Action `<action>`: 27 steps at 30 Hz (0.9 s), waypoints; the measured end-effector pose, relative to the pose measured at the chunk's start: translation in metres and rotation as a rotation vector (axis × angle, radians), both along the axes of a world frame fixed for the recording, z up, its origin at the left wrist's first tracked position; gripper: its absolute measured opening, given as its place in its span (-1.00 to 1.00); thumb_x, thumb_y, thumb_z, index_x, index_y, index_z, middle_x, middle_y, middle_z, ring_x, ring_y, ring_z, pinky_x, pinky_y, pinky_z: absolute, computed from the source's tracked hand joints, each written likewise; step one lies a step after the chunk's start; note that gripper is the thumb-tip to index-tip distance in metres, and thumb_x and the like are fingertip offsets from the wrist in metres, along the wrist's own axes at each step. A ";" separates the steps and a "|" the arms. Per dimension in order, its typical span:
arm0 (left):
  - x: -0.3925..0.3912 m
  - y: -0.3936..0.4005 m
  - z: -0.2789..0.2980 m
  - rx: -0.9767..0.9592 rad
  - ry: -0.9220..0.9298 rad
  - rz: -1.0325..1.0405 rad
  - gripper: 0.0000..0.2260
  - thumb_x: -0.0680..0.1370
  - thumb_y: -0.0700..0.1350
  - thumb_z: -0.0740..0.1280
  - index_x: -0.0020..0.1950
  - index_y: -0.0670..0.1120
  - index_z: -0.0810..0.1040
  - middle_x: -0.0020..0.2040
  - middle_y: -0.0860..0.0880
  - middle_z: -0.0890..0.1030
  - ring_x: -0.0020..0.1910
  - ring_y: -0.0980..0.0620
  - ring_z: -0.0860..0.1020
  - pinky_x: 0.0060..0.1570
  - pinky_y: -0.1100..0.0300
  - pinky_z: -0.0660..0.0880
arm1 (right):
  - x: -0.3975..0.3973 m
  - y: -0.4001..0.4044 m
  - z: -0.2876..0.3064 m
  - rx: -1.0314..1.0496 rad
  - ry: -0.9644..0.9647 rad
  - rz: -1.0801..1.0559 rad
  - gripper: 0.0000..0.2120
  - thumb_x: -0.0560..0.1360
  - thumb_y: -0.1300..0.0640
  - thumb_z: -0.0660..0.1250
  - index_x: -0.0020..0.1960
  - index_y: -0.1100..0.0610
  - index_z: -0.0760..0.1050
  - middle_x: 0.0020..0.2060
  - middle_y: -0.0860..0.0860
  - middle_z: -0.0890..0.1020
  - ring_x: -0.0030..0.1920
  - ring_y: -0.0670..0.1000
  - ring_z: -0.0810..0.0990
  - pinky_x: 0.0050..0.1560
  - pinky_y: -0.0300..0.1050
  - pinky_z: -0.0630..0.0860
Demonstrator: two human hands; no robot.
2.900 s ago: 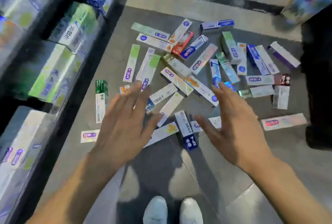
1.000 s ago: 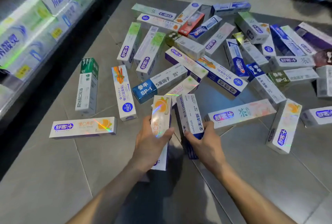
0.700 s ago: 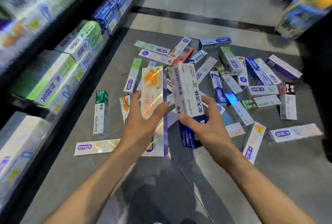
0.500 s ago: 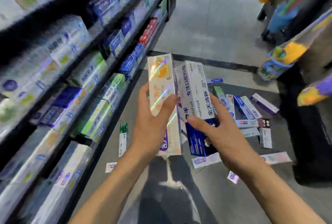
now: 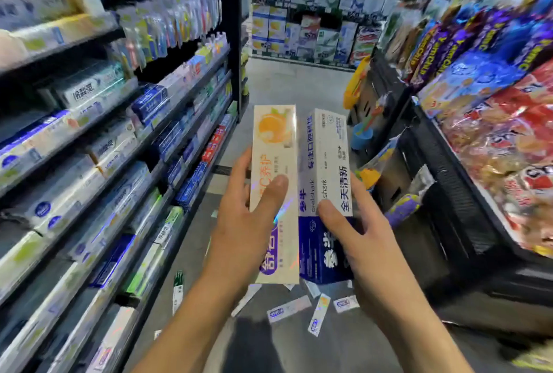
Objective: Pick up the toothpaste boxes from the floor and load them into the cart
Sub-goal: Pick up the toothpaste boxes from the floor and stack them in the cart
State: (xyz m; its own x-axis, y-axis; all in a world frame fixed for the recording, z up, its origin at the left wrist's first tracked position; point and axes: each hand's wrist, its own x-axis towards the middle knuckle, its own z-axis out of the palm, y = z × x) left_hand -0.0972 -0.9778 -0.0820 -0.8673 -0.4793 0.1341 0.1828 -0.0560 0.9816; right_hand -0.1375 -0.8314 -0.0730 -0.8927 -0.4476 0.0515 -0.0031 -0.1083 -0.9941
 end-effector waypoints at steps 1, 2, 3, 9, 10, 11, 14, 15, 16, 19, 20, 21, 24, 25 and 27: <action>0.003 0.005 0.007 0.004 0.004 -0.026 -0.66 0.63 0.00 0.34 0.39 0.24 0.42 0.15 0.15 0.68 0.11 0.06 0.67 0.12 -0.09 0.59 | 0.006 0.006 0.008 -0.013 -0.003 -0.035 -0.60 0.56 0.15 0.32 0.37 -0.10 0.48 0.14 -0.03 0.70 0.11 0.07 0.70 0.05 0.00 0.65; 0.004 0.008 0.012 0.010 0.011 -0.053 -0.64 0.62 0.00 0.34 0.39 0.24 0.42 0.15 0.14 0.69 0.10 0.04 0.68 0.11 -0.10 0.60 | 0.013 0.010 0.016 -0.026 -0.004 -0.085 -0.61 0.53 0.13 0.35 0.34 -0.09 0.50 0.11 -0.01 0.71 0.10 0.10 0.70 0.08 0.05 0.65; 0.006 0.011 0.017 0.012 0.022 -0.081 -0.63 0.61 0.00 0.35 0.40 0.23 0.42 0.13 0.12 0.69 0.09 0.03 0.69 0.09 -0.10 0.60 | 0.020 0.014 0.021 -0.037 0.008 -0.144 -0.61 0.48 0.10 0.38 0.30 -0.10 0.52 0.08 -0.01 0.72 0.08 0.11 0.71 0.08 0.05 0.66; 0.017 0.023 0.037 0.017 0.013 -0.391 -0.63 0.59 0.00 0.36 0.38 0.21 0.41 0.03 0.08 0.73 -0.11 0.03 0.73 -0.23 0.13 0.63 | 0.072 0.022 0.036 -0.085 0.091 -0.478 -0.54 0.40 0.03 0.42 0.29 -0.12 0.51 0.11 -0.02 0.71 0.09 0.10 0.70 0.14 0.18 0.62; 0.020 0.024 0.037 0.029 0.008 -0.453 -0.62 0.60 -0.02 0.35 0.39 0.19 0.41 0.03 0.06 0.73 -0.13 0.01 0.73 -0.27 0.17 0.62 | 0.084 0.022 0.034 -0.092 0.099 -0.542 -0.53 0.40 0.04 0.42 0.31 -0.10 0.50 0.12 -0.02 0.70 0.09 0.10 0.70 0.13 0.16 0.63; 0.025 0.026 0.038 0.041 -0.002 -0.513 -0.62 0.60 -0.04 0.35 0.39 0.17 0.41 0.03 0.03 0.73 -0.14 -0.01 0.73 -0.29 0.18 0.62 | 0.097 0.023 0.031 -0.098 0.103 -0.613 -0.52 0.40 0.06 0.43 0.32 -0.09 0.50 0.13 -0.02 0.70 0.09 0.09 0.70 0.11 0.12 0.65; 0.040 0.038 0.035 0.050 -0.020 -0.712 -0.63 0.60 -0.08 0.35 0.39 0.15 0.43 0.07 0.02 0.72 -0.07 -0.06 0.72 -0.12 -0.06 0.66 | 0.140 0.024 0.024 -0.106 0.107 -0.831 -0.53 0.40 0.07 0.46 0.30 -0.12 0.51 0.14 -0.03 0.69 0.08 0.09 0.71 0.04 0.03 0.66; 0.047 0.045 0.033 0.047 -0.026 -0.781 -0.63 0.60 -0.09 0.36 0.38 0.16 0.43 0.09 0.03 0.72 -0.02 -0.08 0.71 -0.01 -0.15 0.64 | 0.156 0.027 0.021 -0.110 0.104 -0.903 -0.54 0.41 0.07 0.49 0.28 -0.13 0.52 0.14 -0.03 0.70 0.08 0.09 0.70 0.03 0.00 0.66; 0.055 0.054 0.029 0.043 -0.032 -0.850 -0.63 0.60 -0.10 0.36 0.38 0.15 0.44 0.11 0.06 0.71 0.03 -0.07 0.70 0.07 -0.18 0.61 | 0.175 0.030 0.018 -0.117 0.097 -0.982 -0.55 0.42 0.08 0.52 0.27 -0.13 0.53 0.13 -0.04 0.70 0.09 0.09 0.70 0.03 -0.01 0.65; 0.086 0.086 0.023 0.033 -0.029 -1.050 -0.60 0.58 -0.12 0.41 0.40 0.09 0.46 0.11 0.07 0.70 0.09 -0.04 0.68 0.14 -0.10 0.60 | 0.232 0.040 0.010 -0.126 0.081 -1.220 -0.58 0.43 0.09 0.47 0.25 -0.15 0.53 0.16 -0.02 0.69 0.15 0.12 0.68 0.17 0.12 0.60; 0.099 0.098 0.020 0.024 -0.019 -1.118 -0.60 0.58 -0.13 0.42 0.40 0.07 0.46 0.09 0.07 0.71 0.08 -0.03 0.68 0.10 -0.01 0.62 | 0.252 0.042 0.009 -0.131 0.076 -1.298 -0.57 0.43 0.09 0.45 0.27 -0.13 0.52 0.17 0.00 0.69 0.16 0.13 0.67 0.21 0.16 0.58; 0.112 0.110 0.018 0.021 -0.017 -1.192 -0.60 0.58 -0.15 0.41 0.40 0.06 0.46 0.07 0.08 0.71 0.06 -0.01 0.69 0.04 0.09 0.64 | 0.273 0.045 0.007 -0.132 0.076 -1.373 -0.55 0.44 0.10 0.45 0.30 -0.09 0.50 0.17 0.01 0.69 0.16 0.15 0.67 0.22 0.18 0.57; 0.160 0.147 0.014 0.018 -0.025 -1.438 -0.65 0.60 -0.18 0.34 0.37 0.08 0.47 0.06 0.10 0.71 0.00 0.07 0.70 -0.05 0.16 0.64 | 0.336 0.053 0.001 -0.116 0.055 -1.604 -0.52 0.43 0.08 0.45 0.34 -0.06 0.47 0.11 0.01 0.71 0.07 0.13 0.71 0.09 0.11 0.63; 0.177 0.160 0.012 -0.003 -0.015 -1.507 -0.67 0.61 -0.18 0.34 0.34 0.09 0.48 0.08 0.10 0.71 0.01 0.08 0.70 -0.03 0.14 0.65 | 0.357 0.055 -0.001 -0.113 0.041 -1.682 -0.51 0.43 0.07 0.46 0.34 -0.07 0.47 0.09 0.01 0.72 0.03 0.13 0.72 0.05 0.08 0.64; 0.211 0.184 0.009 -0.039 -0.007 -1.643 -0.69 0.61 -0.18 0.34 0.29 0.12 0.48 0.11 0.10 0.70 0.05 0.07 0.69 0.04 0.08 0.64 | 0.395 0.060 -0.007 -0.117 0.025 -1.829 -0.51 0.46 0.10 0.50 0.35 -0.05 0.46 0.08 0.01 0.72 0.02 0.10 0.72 0.01 0.03 0.64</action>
